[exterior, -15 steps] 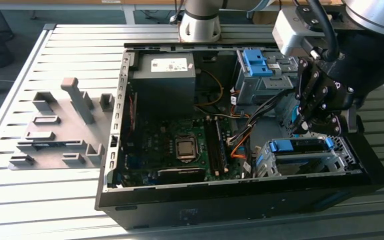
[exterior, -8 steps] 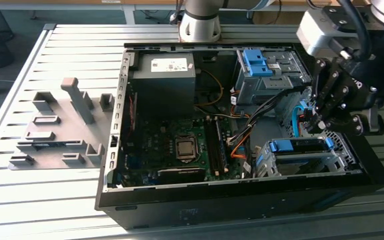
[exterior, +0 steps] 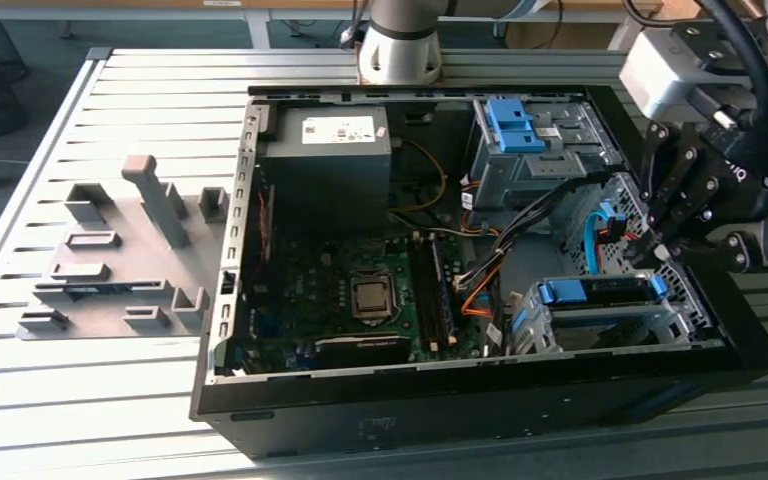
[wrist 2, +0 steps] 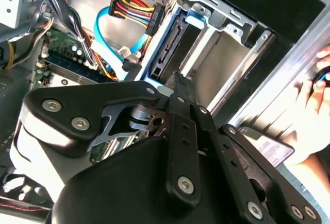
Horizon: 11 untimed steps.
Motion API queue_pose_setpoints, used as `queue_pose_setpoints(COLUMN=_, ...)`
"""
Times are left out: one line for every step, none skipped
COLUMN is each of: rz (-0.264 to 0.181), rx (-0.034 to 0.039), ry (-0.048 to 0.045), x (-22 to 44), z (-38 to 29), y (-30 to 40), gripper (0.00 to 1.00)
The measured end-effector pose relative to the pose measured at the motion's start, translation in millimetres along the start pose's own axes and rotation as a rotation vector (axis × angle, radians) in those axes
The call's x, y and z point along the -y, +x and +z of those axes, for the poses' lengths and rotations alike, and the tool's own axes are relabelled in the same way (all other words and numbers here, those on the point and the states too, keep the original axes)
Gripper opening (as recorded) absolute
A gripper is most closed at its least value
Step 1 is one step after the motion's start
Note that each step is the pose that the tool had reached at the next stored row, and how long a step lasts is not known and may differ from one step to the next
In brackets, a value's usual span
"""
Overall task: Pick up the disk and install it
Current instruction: 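Insert the first disk wire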
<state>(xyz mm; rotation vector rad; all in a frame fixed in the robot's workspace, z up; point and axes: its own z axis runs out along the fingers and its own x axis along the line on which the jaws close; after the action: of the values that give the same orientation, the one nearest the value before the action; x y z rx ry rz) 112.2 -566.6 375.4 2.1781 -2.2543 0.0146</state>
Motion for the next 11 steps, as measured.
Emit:
queue_pose_setpoints(rz=-0.007, rx=0.0001, ry=0.0002, x=0.7, z=1.0, y=0.0, gripper=0.11)
queue_pose_setpoints(rz=-0.01, rx=0.0001, ry=0.0004, x=2.5, z=2.1, y=-0.1, gripper=0.11)
queue_pose_setpoints(rz=-0.012, rx=0.0, ry=0.0005, x=5.2, z=3.3, y=-0.4, gripper=0.11)
queue_pose_setpoints(rz=-0.012, rx=0.0, ry=0.0005, x=7.8, z=4.6, y=-1.0, gripper=0.11)
queue_pose_setpoints(rz=-0.012, rx=-0.0002, ry=0.0005, x=10.3, z=5.6, y=-2.4, gripper=0.11)
queue_pose_setpoints(rz=-0.012, rx=-0.0002, ry=0.0005, x=12.2, z=6.5, y=-4.6, gripper=0.11)
queue_pose_setpoints(rz=-0.012, rx=-0.0001, ry=0.0004, x=13.3, z=7.0, y=-7.3, gripper=0.11)
queue_pose_setpoints(rz=-0.012, rx=-0.0001, ry=0.0005, x=14.0, z=7.3, y=-10.3, gripper=0.11)
queue_pose_setpoints(rz=-0.012, rx=-0.0001, ry=0.0005, x=14.6, z=7.6, y=-13.3, gripper=0.11)
queue_pose_setpoints(rz=-0.012, rx=0.0, ry=0.0004, x=15.0, z=7.7, y=-16.0, gripper=0.11)
queue_pose_setpoints(rz=-0.013, rx=0.0001, ry=0.0005, x=15.1, z=7.8, y=-18.0, gripper=0.11)
